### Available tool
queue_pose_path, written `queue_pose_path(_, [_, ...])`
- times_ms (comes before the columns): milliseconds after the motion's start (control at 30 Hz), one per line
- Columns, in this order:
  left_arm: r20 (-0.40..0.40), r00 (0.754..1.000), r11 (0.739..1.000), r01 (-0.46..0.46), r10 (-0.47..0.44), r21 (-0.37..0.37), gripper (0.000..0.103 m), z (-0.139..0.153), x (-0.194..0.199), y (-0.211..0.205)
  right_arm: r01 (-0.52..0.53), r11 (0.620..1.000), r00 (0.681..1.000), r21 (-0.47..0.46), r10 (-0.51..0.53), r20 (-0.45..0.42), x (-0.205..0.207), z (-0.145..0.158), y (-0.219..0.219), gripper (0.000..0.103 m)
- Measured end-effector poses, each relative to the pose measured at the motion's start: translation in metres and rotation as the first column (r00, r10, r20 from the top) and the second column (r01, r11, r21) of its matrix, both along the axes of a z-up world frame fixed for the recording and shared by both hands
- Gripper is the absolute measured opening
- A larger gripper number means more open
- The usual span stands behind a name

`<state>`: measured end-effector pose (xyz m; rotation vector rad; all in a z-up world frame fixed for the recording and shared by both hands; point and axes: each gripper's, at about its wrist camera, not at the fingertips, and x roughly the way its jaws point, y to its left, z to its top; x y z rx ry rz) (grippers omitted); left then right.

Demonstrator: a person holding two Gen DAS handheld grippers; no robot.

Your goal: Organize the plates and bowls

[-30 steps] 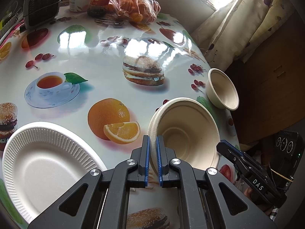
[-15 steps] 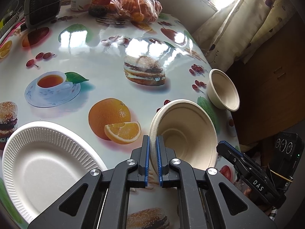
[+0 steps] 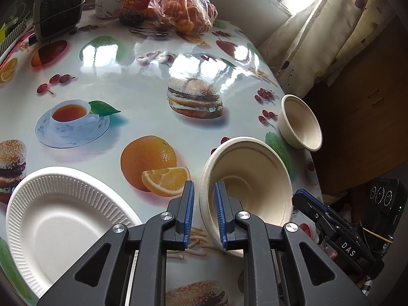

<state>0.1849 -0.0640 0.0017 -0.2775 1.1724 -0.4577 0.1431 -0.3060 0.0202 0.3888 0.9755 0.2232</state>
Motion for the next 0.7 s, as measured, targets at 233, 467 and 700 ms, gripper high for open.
queue_pose_path(233, [0.044,0.999,1.0,0.01,-0.011,0.024,0.026,0.017,0.01,-0.009,0.04,0.999,0.999,-0.005,-0.04,0.034,-0.001,0.009,-0.016,0.033])
queue_pose_path(467, [0.077,0.995,0.998,0.058,-0.059,0.015,0.026,0.036,0.027,-0.04,0.117,0.993,0.991,-0.031,-0.115,0.071,0.004,0.022,-0.049,0.034])
queue_pose_path(700, [0.084,0.989,0.992,0.122,-0.123,0.017,0.026,0.039,0.042,-0.084,0.176,0.983,0.981,-0.057,-0.17,0.093,0.009,0.032,-0.08,0.034])
